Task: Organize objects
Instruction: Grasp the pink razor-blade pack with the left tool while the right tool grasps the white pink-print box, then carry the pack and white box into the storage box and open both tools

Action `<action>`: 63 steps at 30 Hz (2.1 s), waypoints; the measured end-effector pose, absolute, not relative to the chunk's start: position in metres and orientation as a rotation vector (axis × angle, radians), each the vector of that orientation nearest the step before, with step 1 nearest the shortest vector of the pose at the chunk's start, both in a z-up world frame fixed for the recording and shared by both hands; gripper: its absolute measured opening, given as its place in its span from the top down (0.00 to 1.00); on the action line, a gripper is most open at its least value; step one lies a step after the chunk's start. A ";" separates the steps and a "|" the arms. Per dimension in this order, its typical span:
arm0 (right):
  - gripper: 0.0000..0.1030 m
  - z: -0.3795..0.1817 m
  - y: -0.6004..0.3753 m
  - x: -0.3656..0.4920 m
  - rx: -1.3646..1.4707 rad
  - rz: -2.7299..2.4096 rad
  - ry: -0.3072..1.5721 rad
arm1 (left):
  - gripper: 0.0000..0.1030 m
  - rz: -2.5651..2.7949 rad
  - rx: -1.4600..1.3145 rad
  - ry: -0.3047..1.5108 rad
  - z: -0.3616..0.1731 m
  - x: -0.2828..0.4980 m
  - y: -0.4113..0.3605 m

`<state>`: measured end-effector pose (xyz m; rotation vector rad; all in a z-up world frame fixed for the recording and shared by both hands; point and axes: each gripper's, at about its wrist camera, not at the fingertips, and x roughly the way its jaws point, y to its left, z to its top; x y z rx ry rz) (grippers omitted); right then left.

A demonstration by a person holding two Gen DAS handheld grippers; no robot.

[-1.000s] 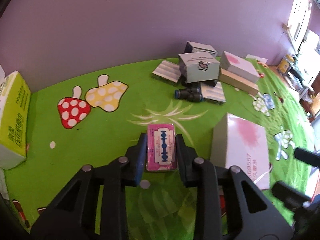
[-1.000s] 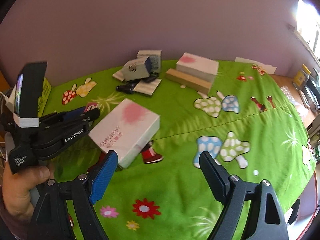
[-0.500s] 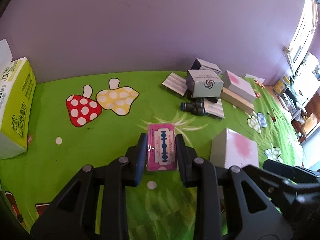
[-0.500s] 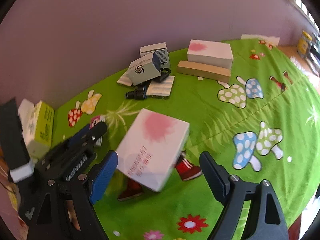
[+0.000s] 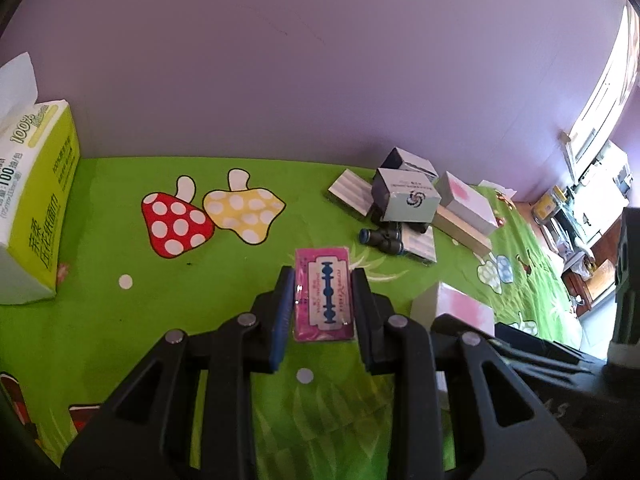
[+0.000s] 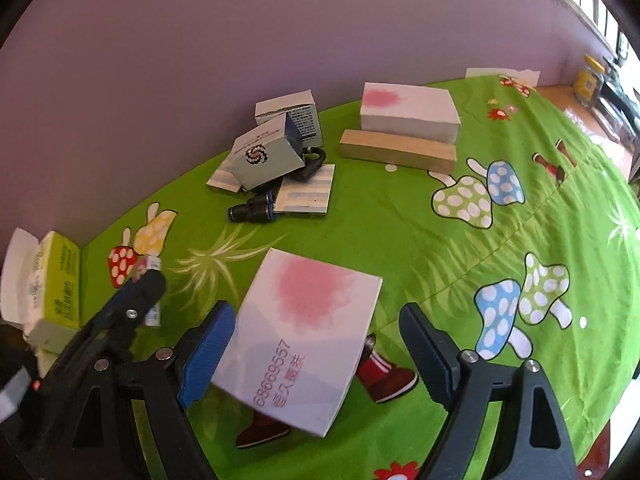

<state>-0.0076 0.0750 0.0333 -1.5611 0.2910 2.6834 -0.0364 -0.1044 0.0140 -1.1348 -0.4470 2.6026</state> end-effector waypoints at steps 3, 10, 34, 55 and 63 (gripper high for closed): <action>0.16 0.034 0.071 -0.006 -1.509 2.699 0.226 | 0.69 2.601 -1.123 -0.473 0.016 -0.023 -0.109; 0.15 0.034 0.062 -0.007 -1.496 2.718 0.165 | 0.69 2.614 -1.112 -0.519 0.011 -0.036 -0.113; 0.29 0.023 0.078 0.001 -1.472 2.777 -0.015 | 0.69 2.509 -1.108 -0.477 0.016 -0.033 -0.089; 0.32 0.041 0.195 0.057 -1.314 2.726 0.035 | 0.69 2.277 -1.080 -0.347 0.031 0.023 0.018; 0.32 0.047 0.258 0.091 -1.247 2.636 0.061 | 0.69 2.159 -1.065 -0.260 0.035 0.054 0.086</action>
